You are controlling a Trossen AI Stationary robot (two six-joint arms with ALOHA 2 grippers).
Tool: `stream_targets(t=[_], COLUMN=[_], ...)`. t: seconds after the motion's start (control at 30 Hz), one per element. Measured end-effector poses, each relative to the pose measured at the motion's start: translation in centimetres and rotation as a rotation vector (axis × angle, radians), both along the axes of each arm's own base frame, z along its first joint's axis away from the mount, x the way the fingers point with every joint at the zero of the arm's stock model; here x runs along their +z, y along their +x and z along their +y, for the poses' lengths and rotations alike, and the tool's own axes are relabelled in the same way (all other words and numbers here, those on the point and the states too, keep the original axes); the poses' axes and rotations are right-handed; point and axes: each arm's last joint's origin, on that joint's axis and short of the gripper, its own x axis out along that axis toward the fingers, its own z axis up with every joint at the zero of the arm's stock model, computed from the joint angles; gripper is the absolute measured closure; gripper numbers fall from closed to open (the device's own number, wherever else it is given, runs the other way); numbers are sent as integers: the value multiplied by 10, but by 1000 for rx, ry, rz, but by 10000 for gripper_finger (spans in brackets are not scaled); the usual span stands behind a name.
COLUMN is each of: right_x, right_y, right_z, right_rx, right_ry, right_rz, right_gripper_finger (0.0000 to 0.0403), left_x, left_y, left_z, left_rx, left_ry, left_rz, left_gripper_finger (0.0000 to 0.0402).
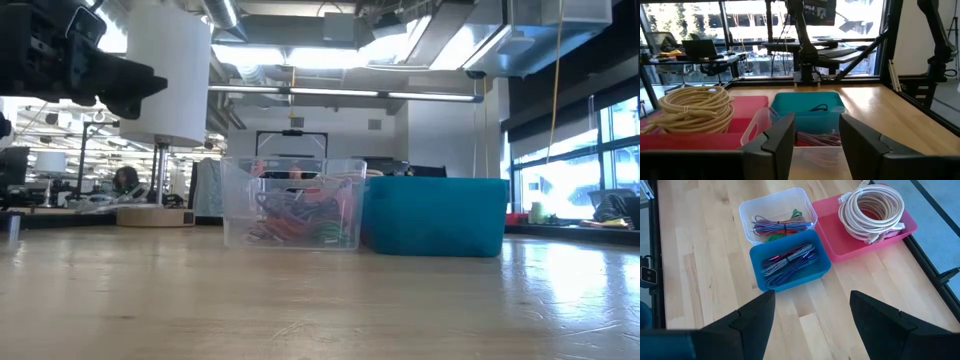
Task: Pick & Place USB Port
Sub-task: Return to Home Position
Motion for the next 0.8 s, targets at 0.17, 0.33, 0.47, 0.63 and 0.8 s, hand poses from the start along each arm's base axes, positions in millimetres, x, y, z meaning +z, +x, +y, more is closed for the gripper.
stream_targets(t=[0.17,0.33,0.47,0.63,0.8], right_x=[0,0,0,16,30], right_y=[0,0,0,16,56], right_z=[0,0,0,5,20], right_rx=[0,1,12,-109,144], right_ry=[0,0,-27,-11,-77], right_rz=[0,0,-4,-287,-498], right_gripper_finger=[143,143,143,143,143], left_x=[0,0,0,0,0], left_y=[0,0,0,0,0], left_z=[0,0,0,0,0], left_rx=[2,2,2,2,2], left_ry=[0,0,0,0,0], left_rz=[0,-1,-1,-1,-1], left_gripper_finger=[254,254,254,254,254])
